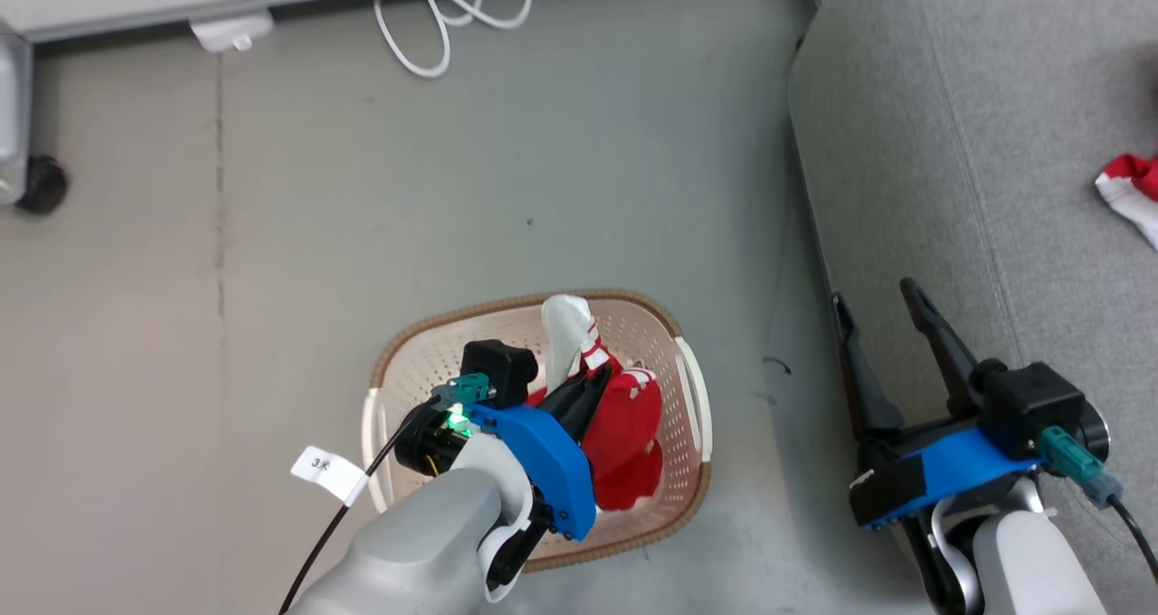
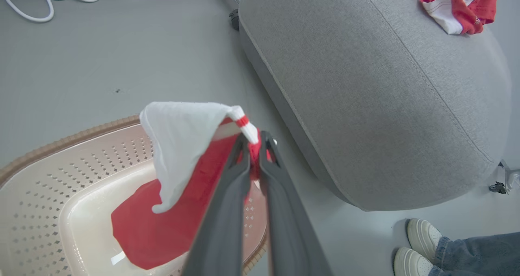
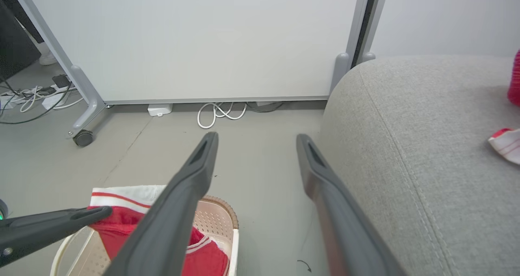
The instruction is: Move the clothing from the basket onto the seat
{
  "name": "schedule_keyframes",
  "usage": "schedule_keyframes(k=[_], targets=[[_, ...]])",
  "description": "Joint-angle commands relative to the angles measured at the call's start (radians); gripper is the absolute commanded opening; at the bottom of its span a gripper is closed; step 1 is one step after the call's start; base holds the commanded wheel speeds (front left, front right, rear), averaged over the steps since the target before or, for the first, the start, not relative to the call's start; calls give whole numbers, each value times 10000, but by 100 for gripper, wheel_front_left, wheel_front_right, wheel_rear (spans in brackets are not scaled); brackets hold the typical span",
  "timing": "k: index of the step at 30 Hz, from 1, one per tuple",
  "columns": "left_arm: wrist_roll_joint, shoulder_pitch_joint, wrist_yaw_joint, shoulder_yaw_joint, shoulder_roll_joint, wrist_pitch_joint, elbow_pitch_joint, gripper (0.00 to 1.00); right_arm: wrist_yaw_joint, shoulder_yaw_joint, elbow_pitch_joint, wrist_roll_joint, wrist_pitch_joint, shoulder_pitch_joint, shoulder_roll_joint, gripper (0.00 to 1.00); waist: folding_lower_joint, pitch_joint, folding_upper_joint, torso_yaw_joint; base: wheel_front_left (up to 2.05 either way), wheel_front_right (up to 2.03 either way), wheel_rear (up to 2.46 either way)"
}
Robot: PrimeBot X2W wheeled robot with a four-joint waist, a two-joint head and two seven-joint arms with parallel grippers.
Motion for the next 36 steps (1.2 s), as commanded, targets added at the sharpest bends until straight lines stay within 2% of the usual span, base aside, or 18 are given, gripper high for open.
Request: schedule_keyframes(k=[1,7,16,36], targets=[[6,43,-10,-16,53,-100,-144,0,5,-3,63,-35,69,212,-2,100,3,-689,0,322,0,0,0],[282,-257,-10,101,92,-171,-637,0,5,-4,139,18,226,563,-2,100,3,-1457,0,603,0,0,0],[1395,-968,-10,153,114,-161,-1219,0,5,74,262,150,380,944,-2,100,3,-2280,0,917,0,0,0],[1948,-3252,-8,-344,-107,432,-1876,0,5,579,479,425,544,1237,-2,100,3,-3003,0,1330,0,0,0]])
